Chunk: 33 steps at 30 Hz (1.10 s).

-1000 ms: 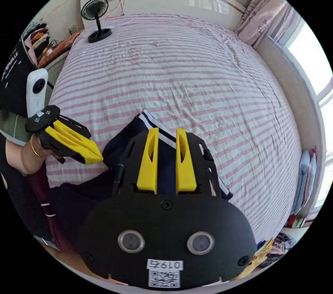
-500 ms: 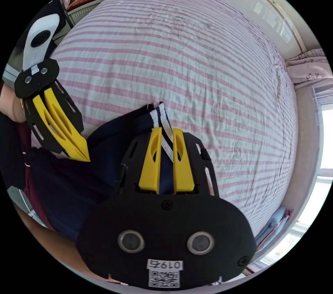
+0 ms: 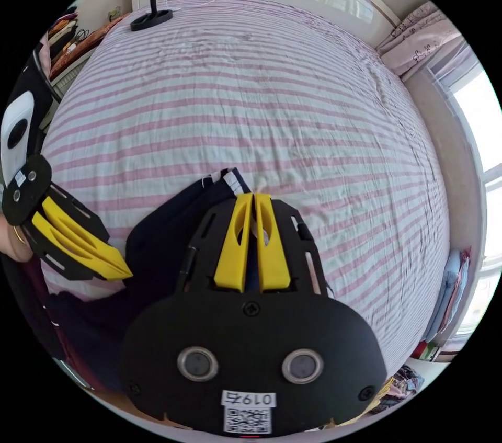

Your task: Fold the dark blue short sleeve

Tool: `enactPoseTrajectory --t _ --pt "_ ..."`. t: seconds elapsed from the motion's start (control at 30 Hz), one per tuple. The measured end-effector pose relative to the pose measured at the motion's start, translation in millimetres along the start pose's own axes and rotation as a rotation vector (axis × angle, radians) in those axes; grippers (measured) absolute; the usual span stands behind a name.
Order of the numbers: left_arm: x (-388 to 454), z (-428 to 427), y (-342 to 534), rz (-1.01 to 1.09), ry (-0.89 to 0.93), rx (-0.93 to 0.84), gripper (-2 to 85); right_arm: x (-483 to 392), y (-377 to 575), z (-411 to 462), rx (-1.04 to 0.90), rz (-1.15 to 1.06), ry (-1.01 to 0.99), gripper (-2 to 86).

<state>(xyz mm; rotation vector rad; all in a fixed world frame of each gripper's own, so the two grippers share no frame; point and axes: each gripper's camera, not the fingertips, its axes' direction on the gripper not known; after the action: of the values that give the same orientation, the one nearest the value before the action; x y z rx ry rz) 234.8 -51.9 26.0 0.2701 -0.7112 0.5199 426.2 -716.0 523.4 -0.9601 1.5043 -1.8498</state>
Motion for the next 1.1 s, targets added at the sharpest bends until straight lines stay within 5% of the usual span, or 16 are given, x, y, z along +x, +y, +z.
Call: enactPoseTrajectory --t 0.27,0.37,0.57,0.8,1.1 --pt "9 -10 0 0.055 -0.022 0.113 0.8 -4 -8 4 -0.064 -0.001 0.034 -0.4" --pt "12 1 -4 0.045 -0.102 0.033 0.9 4 -9 -1 -0.072 0.079 0.008 -0.5" --pt "-12 6 -8 -0.054 -0.013 -0.020 0.9 41 -3 -39 0.155 0.203 -0.197 0.1" --pt "-5 3 -14 -0.021 -0.047 -0.024 0.8 28 1 -44 0.069 -0.080 -0.128 7.7" --pt "-15 1 -18 -0.041 0.005 -0.027 0.8 18 2 -3 -0.050 -0.154 -0.199 7.9"
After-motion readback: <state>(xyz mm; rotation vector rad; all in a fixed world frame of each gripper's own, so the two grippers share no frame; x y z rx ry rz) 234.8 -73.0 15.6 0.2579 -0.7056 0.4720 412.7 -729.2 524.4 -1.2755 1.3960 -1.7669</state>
